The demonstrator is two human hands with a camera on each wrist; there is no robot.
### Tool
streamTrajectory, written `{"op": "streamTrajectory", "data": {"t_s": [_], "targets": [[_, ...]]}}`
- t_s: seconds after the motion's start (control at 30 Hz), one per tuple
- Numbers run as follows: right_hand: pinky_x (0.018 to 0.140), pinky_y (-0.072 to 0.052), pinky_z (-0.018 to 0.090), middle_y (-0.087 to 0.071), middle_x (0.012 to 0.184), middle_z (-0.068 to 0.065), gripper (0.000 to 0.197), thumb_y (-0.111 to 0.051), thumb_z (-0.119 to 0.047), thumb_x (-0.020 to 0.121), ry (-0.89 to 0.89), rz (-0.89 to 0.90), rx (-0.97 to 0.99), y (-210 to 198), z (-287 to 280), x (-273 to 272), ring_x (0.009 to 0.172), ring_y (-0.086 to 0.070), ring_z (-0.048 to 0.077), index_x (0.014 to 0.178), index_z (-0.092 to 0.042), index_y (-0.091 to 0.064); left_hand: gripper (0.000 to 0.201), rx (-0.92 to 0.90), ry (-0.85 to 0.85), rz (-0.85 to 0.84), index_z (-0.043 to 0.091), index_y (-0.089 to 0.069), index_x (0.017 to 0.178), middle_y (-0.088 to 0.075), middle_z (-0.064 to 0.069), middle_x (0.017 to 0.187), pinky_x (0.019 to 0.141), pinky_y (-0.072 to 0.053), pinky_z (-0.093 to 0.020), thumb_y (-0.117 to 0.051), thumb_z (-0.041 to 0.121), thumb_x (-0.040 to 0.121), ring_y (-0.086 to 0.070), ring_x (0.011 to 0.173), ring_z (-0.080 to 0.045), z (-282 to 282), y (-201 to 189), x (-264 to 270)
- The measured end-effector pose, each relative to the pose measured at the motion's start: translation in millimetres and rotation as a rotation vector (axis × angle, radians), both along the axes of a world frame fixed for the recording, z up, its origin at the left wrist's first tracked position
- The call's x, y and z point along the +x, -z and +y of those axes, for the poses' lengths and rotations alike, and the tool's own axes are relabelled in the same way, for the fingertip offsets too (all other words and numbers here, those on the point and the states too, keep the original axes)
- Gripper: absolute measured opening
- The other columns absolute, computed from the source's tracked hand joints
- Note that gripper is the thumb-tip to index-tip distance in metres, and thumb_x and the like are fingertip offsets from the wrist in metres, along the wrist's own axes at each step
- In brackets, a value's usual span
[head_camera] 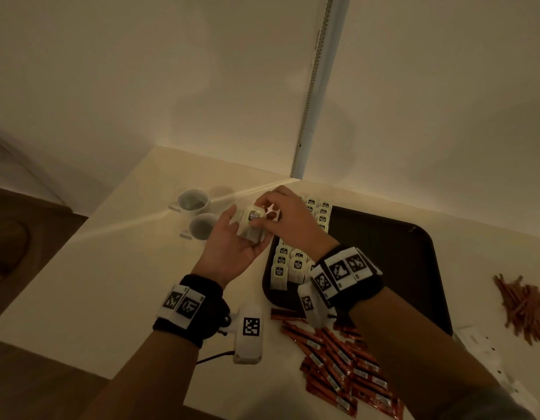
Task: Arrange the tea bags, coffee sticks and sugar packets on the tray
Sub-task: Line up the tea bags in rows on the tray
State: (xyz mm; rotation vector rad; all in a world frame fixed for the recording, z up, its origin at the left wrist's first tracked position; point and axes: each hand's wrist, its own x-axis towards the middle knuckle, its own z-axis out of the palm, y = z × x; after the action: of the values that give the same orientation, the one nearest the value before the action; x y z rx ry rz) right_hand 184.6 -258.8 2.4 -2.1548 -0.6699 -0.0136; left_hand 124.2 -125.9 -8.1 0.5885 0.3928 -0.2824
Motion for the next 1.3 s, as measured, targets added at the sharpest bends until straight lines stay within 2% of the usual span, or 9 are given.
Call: {"op": "streamTrajectory", "data": {"t_s": [0.1, 0.23, 0.37, 0.53, 0.63, 0.9, 1.03, 1.17, 1.3], "targets": [[0.063, -0.035, 0.008, -0.057, 0.076, -0.008, 0.012, -0.070, -0.017, 0.083, 0.047, 0.022, 0.046, -15.7, -7.3, 5.3, 0.065, -0.051, -0.002, 0.091, -0.008, -0.068, 0.045, 0.065, 0.070, -0.027, 0.013, -0.061, 0.121, -0.067, -0.011, 0.118, 0.091, -0.052, -0.034, -0.050, 0.043, 0.090, -0.063, 0.106, -0.025, -1.1, -0.6, -1.1], [0.067, -0.039, 0.006, -0.065, 0.081, -0.006, 0.017, -0.061, -0.020, 0.090, 0.017, 0.008, -0.014, -56.6, -15.0, 9.6, 0.067, -0.053, -0.002, 0.098, -0.009, -0.072, 0.039, 0.071, 0.048, -0.094, 0.011, -0.063, 0.110, -0.067, -0.009, 0.103, 0.085, -0.057, -0.038, -0.070, 0.026, 0.075, -0.065, 0.104, -0.031, -3.6, 2.1, -2.0], [0.063, -0.039, 0.005, -0.063, 0.071, -0.012, 0.013, -0.069, -0.025, 0.084, -0.082, -0.074, -0.182, -97.0, -16.6, 7.4, 0.060, -0.053, -0.006, 0.095, -0.018, -0.070, 0.057, 0.004, 0.080, -0.240, 0.008, -0.064, 0.107, -0.067, -0.011, 0.109, 0.084, -0.056, -0.039, -0.090, 0.021, 0.058, -0.062, 0.109, -0.034, -12.2, -2.9, 1.4], [0.057, -0.039, 0.015, -0.057, 0.063, -0.013, 0.017, -0.070, -0.030, 0.082, -0.086, -0.137, -0.336, -115.4, -11.4, 6.1, 0.056, -0.051, -0.002, 0.085, -0.014, -0.073, 0.044, -0.067, 0.060, -0.261, 0.007, -0.070, 0.102, -0.066, -0.013, 0.115, 0.080, -0.057, -0.029, -0.086, 0.022, 0.064, -0.064, 0.108, -0.031, -31.3, -12.1, 2.4], [0.054, -0.036, 0.014, -0.052, 0.058, -0.016, 0.020, -0.070, -0.034, 0.082, -0.051, -0.144, -0.372, -119.0, -12.6, 7.5, 0.052, -0.048, -0.002, 0.081, -0.014, -0.072, 0.024, -0.049, 0.016, -0.221, 0.005, -0.068, 0.098, -0.069, -0.011, 0.105, 0.079, -0.058, -0.029, -0.064, 0.013, 0.076, -0.068, 0.098, -0.027, -37.1, -17.5, -0.1], [0.055, -0.042, 0.029, -0.048, 0.046, -0.006, 0.036, -0.064, -0.036, 0.085, -0.033, -0.125, -0.407, -126.7, -15.5, 5.1, 0.042, -0.040, 0.007, 0.060, -0.011, -0.064, 0.025, -0.092, -0.048, -0.220, 0.006, -0.063, 0.098, -0.071, -0.007, 0.094, 0.082, -0.056, -0.029, -0.058, 0.022, 0.079, -0.069, 0.093, -0.026, -39.3, -21.7, -3.2], [0.054, -0.039, 0.024, -0.049, 0.049, -0.006, 0.034, -0.065, -0.035, 0.086, -0.033, -0.095, -0.382, -129.5, -18.1, 5.4, 0.044, -0.042, 0.007, 0.064, -0.009, -0.065, 0.027, -0.116, -0.048, -0.221, 0.006, -0.063, 0.098, -0.071, -0.006, 0.091, 0.084, -0.055, -0.028, -0.057, 0.026, 0.081, -0.069, 0.093, -0.025, -38.7, -21.4, -3.8], [0.057, -0.039, 0.009, -0.055, 0.064, -0.014, 0.017, -0.067, -0.027, 0.085, -0.035, -0.078, -0.338, -123.8, -21.2, 5.0, 0.058, -0.051, 0.000, 0.081, -0.011, -0.071, 0.027, -0.089, -0.044, -0.223, 0.005, -0.064, 0.098, -0.071, -0.007, 0.095, 0.084, -0.054, -0.028, -0.058, 0.025, 0.080, -0.069, 0.094, -0.025, -40.2, -19.7, -4.1], [0.058, -0.040, 0.005, -0.058, 0.065, -0.010, 0.013, -0.068, -0.022, 0.084, -0.002, -0.043, -0.278, -118.9, -21.8, 1.3, 0.058, -0.051, -0.001, 0.085, -0.010, -0.072, 0.022, -0.091, -0.043, -0.220, 0.006, -0.065, 0.094, -0.071, -0.007, 0.097, 0.083, -0.055, -0.028, -0.058, 0.022, 0.080, -0.069, 0.093, -0.024, -43.1, -17.4, -5.1]]}}
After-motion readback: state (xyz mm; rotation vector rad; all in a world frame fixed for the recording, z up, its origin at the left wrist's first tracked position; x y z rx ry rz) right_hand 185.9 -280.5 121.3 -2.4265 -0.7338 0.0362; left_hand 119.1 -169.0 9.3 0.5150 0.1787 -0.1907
